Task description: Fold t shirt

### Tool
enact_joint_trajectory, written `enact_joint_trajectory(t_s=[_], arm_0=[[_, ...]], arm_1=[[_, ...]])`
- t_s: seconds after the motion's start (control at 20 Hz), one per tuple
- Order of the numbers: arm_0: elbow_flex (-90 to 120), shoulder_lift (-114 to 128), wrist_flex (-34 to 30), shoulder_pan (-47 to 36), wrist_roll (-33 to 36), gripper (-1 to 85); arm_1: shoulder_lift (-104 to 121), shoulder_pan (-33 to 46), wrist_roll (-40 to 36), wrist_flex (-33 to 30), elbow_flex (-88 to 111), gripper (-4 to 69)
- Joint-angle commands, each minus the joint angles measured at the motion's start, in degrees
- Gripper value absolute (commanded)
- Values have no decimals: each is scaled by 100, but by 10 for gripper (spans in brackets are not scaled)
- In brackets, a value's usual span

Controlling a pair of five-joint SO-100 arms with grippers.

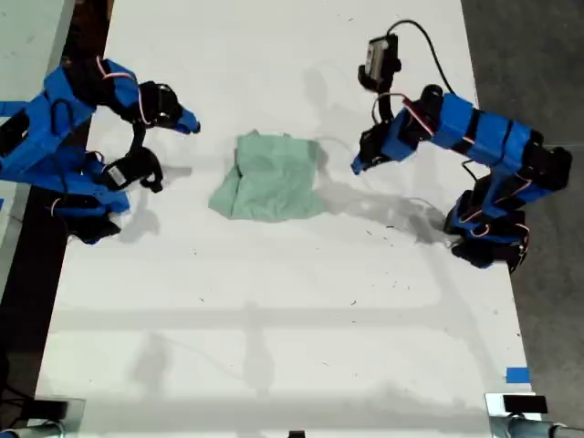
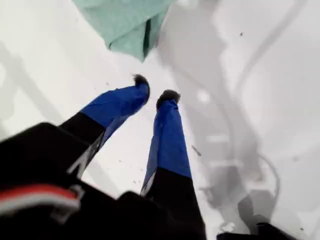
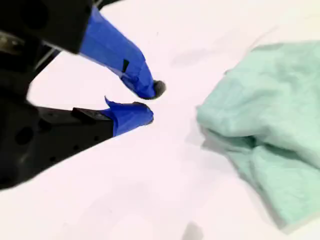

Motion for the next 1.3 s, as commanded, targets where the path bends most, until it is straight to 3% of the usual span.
enact_joint_trajectory(t_s=[0.0, 0.1, 0.2, 0.4, 0.5, 0.65, 1.25], arm_0=[[2250, 3032, -809, 1081, -1134, -2], [4087, 3217, -2408, 1916, -1362, -2], [4939, 2109, -3753, 1881, -1362, -2], [5950, 2303, -4333, 756, -923, -2], [6776, 3120, -4307, 299, -905, -2], [7576, 6258, -2575, 123, -1081, -2], [7541, 6249, -2593, 422, -1160, -3]], arm_1=[[2646, -1090, 1090, -756, 2716, 16], [3709, -1731, 1600, -1055, 3814, 16], [4430, -1890, 1828, -1274, 4860, 16], [6258, -1714, 1608, -1802, 7005, 16], [7479, -1477, 1397, -1556, 7866, 16], [8394, -1107, 1160, -1046, 8455, 16], [8394, -940, 1556, -1020, 8517, 16]])
